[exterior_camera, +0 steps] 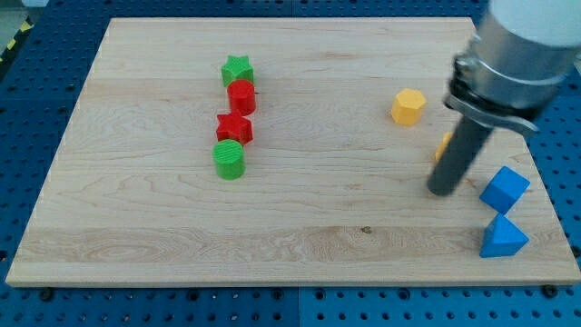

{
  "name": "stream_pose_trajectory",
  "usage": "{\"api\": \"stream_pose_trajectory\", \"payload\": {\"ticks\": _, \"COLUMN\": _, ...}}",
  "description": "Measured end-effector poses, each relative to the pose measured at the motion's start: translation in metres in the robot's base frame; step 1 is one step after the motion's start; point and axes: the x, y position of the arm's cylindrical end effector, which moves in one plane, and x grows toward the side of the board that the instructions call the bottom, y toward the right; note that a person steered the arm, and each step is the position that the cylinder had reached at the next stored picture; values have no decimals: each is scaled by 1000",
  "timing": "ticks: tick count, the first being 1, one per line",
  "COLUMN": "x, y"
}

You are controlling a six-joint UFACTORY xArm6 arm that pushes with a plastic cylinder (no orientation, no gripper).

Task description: Push the yellow blocks towards the blue blocks

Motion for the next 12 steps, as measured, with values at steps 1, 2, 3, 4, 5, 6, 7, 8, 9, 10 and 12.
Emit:
{"api": "stream_pose_trajectory", "payload": {"ticks": 1, "x": -51, "y": -14}}
{"api": "stream_pose_trajectory", "payload": {"ticks": 2, "x": -68, "y": 0}}
{"api": "stream_pose_trajectory", "payload": {"ticks": 3, "x": -68, "y": 2}}
{"api": "stream_pose_trajectory", "payload": {"ticks": 4, "x": -66, "y": 14}}
{"api": "stream_pose_trajectory", "payload": {"ticks": 5, "x": -66, "y": 41}}
{"api": "stream_pose_trajectory", "payload": {"ticks": 6, "x": -61, "y": 53}}
{"api": "stream_pose_trajectory", "payload": {"ticks": 7, "x": -52, "y": 52}}
{"api": "stream_pose_trajectory", "payload": {"ticks": 8, "x": -52, "y": 44}}
{"api": "stream_pose_trajectory", "payload": {"ticks": 9, "x": -39, "y": 34}}
{"api": "stream_pose_trajectory", "payload": {"ticks": 10, "x": -8, "y": 28}}
{"api": "stream_pose_trajectory", "payload": {"ticks": 12, "x": 0, "y": 1}}
